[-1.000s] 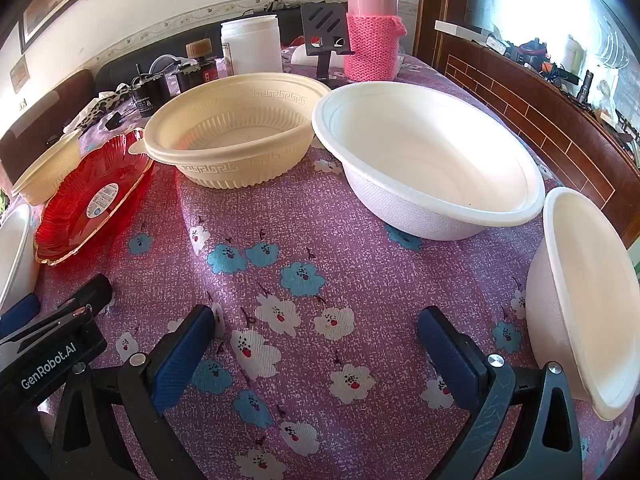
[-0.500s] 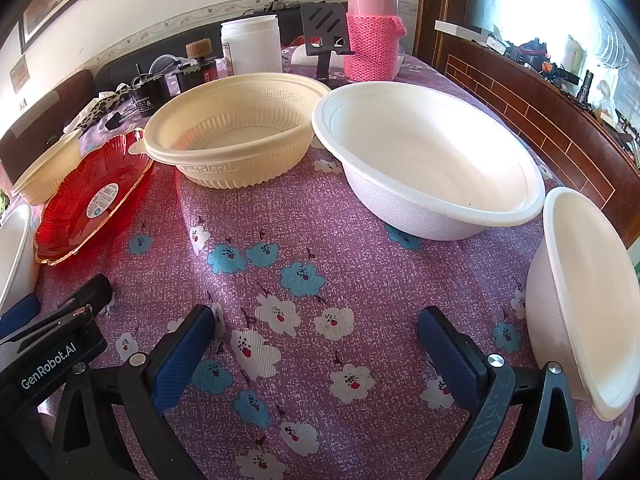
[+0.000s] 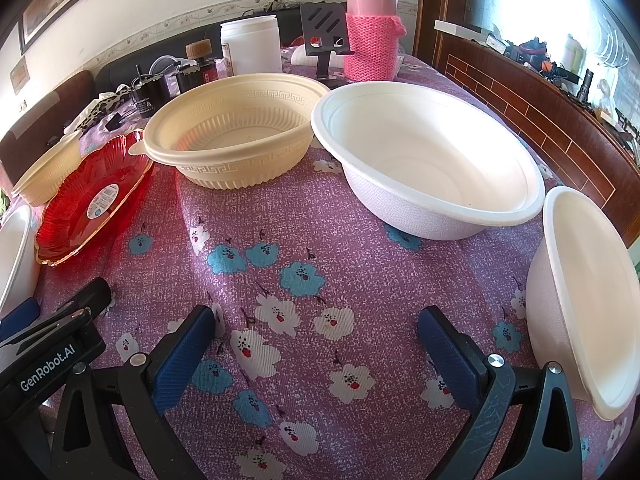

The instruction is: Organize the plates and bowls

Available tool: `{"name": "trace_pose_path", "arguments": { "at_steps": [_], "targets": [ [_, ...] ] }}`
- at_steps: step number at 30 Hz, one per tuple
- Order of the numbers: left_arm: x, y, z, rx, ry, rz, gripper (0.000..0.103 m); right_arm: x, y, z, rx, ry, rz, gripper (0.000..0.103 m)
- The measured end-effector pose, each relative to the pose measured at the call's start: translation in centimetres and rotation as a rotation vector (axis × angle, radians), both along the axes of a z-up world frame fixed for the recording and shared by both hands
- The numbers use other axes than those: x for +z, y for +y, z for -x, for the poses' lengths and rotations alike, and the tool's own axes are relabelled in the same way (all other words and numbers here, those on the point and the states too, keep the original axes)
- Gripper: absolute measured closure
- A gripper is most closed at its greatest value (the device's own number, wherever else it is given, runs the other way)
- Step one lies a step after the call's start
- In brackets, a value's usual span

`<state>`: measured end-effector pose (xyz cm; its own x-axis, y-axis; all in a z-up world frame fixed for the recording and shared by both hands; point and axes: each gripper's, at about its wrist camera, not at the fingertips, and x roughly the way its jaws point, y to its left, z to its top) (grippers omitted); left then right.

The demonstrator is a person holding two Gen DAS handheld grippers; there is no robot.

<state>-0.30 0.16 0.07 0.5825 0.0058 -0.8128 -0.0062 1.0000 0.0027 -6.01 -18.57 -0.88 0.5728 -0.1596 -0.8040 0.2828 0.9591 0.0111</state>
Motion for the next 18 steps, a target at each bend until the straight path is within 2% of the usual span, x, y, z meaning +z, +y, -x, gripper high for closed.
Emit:
{"name": "trace_pose_path", "arguments": {
  "at_steps": [10, 18],
  "targets": [
    [-0.04, 0.09, 0.36, 0.032, -0.009, -0.005, 0.0, -0.01, 0.01, -0.01, 0.0, 0.0, 0.0, 0.001],
    [-0.04, 0.19, 0.31, 0.015, 0.011, -0.005, 0.0, -0.02, 0.04, -0.03, 0.0, 0.0, 0.0, 0.001]
  ]
}}
